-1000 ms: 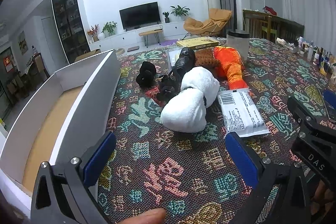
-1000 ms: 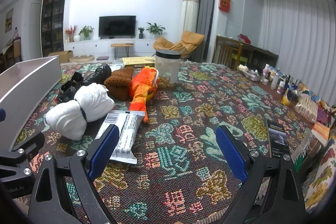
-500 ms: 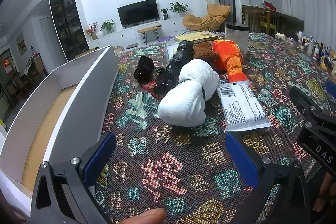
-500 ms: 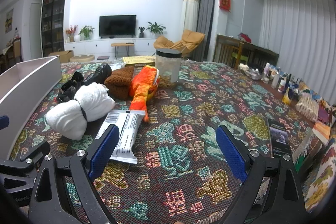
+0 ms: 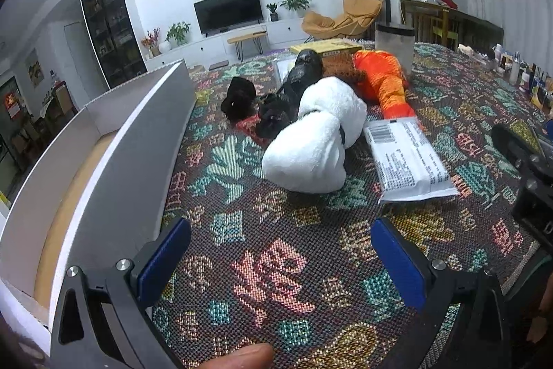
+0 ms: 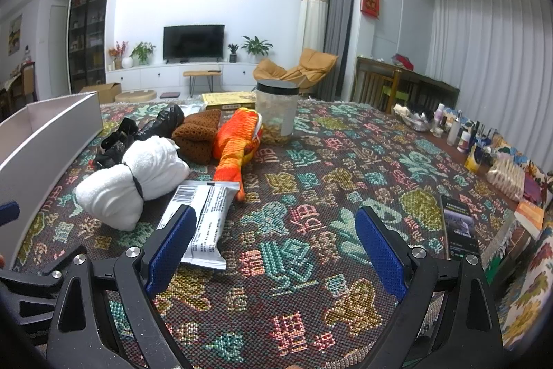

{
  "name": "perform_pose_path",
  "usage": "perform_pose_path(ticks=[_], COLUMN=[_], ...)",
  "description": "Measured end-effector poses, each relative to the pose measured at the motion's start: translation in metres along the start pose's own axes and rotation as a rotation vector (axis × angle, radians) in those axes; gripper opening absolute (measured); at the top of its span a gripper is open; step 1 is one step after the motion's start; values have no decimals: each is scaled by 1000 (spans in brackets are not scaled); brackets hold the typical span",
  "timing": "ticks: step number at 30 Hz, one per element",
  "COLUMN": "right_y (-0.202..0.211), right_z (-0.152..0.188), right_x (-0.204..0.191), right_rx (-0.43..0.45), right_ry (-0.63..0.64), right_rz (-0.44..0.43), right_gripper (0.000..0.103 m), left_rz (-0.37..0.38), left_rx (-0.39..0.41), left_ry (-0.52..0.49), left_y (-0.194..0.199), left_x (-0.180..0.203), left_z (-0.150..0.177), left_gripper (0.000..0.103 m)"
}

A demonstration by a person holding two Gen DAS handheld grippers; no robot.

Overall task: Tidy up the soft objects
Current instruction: 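Move the left tool forward toward the white towel plush doll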

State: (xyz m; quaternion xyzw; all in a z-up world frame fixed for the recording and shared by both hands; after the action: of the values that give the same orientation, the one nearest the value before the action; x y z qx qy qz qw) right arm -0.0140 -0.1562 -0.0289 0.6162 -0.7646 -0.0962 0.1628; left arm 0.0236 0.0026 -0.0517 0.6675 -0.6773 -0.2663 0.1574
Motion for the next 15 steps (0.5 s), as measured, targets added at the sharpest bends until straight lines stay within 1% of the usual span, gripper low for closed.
perform_pose_path(ticks=[9, 15], right_y=[0, -1], right_z=[0, 1], right_x=[0, -1], right_rx=[-1, -2], right_ry=[1, 1], right_rz=[0, 0], right_gripper=[95, 95], left_rz=[0, 3], left_rx=[-45, -105], left_ry=[-3, -6], left_y=[-14, -30], left_x=[0, -1], left_z=[10, 20], left_gripper=[103, 103])
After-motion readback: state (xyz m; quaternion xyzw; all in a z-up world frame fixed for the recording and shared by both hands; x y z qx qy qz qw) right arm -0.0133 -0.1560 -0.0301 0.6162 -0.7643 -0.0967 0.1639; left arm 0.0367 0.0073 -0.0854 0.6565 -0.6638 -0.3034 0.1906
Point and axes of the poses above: each gripper's, at about its wrist camera, not at the fingertips, and y roughly against the way its jaws point, x to its right, z to its underside, the point moved 2 cm from there along -y, roughly the way its jaws point, and after that the axes turned 7 degrees about x, right-handed, at the moved point
